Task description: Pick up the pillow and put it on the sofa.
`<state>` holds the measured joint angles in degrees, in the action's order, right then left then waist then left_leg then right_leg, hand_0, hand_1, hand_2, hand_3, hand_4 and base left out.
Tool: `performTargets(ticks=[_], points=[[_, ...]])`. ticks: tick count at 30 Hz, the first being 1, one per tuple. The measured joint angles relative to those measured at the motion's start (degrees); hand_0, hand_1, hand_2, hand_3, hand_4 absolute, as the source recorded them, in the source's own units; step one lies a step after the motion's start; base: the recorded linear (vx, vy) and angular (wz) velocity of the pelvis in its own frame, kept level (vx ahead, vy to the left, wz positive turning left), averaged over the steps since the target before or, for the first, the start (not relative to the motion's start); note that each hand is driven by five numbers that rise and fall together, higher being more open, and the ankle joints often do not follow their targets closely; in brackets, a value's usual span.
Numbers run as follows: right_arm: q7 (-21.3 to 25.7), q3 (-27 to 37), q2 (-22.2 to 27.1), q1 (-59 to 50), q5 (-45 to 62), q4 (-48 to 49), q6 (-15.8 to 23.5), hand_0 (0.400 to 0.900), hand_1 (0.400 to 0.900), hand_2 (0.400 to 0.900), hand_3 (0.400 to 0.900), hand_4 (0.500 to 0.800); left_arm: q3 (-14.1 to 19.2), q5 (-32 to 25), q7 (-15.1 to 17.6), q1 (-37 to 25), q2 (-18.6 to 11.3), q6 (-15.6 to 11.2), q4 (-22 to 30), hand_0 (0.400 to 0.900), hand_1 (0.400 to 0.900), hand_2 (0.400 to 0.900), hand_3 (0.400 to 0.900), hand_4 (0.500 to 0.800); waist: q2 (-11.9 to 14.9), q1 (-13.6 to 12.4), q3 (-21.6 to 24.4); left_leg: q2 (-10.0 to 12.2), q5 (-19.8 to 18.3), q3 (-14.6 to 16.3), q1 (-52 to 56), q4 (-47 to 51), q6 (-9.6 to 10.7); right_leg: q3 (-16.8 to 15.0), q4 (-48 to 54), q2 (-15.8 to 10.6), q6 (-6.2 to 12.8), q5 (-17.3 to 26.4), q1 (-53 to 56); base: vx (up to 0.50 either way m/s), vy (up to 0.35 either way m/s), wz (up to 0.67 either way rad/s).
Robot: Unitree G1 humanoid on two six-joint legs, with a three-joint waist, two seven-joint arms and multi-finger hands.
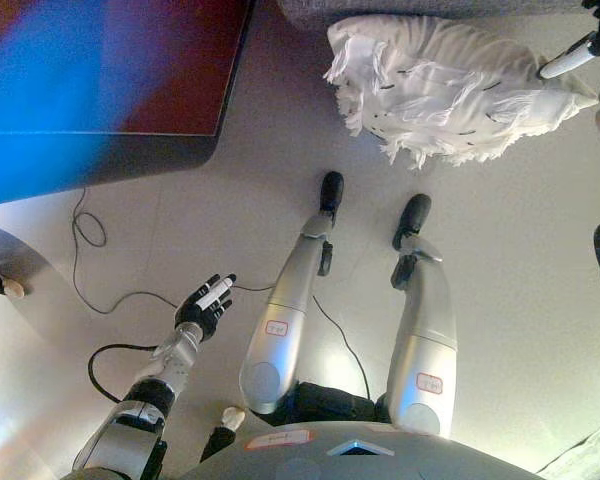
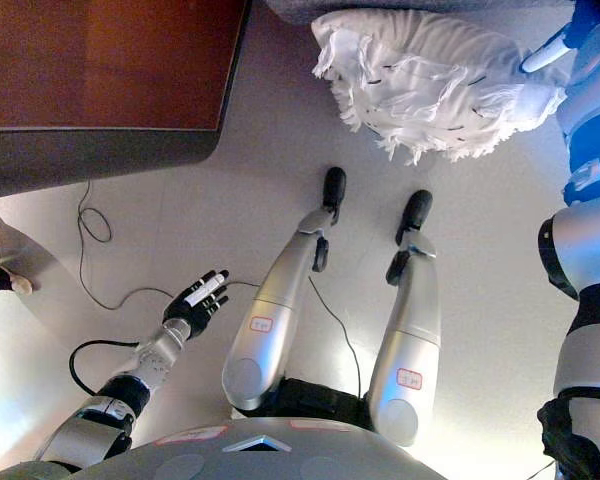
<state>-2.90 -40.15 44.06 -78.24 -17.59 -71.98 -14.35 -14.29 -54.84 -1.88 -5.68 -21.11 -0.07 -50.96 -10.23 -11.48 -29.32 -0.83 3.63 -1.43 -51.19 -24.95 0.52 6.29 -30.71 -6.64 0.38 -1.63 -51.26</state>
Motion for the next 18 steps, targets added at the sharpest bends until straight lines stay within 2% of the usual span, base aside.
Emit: performTargets(ticks=[18], points=[[-2.83,0.13,-5.17,0.0,2.4,0.06,-3.12,0.9,0.9,0.9,0.9,0.8,0.14,0.01,-1.14,0.94,0.01,-1.42,1.5,0.9,0.9,0.9,0.9,0.8,-0.23,-1.65,0.14,0.5,-0.19,-0.54,-2.18,-0.18,0.57,0.52,-1.09,0.19,-0.68,-0.54,-2.37,0.0,0.0,0.01]])
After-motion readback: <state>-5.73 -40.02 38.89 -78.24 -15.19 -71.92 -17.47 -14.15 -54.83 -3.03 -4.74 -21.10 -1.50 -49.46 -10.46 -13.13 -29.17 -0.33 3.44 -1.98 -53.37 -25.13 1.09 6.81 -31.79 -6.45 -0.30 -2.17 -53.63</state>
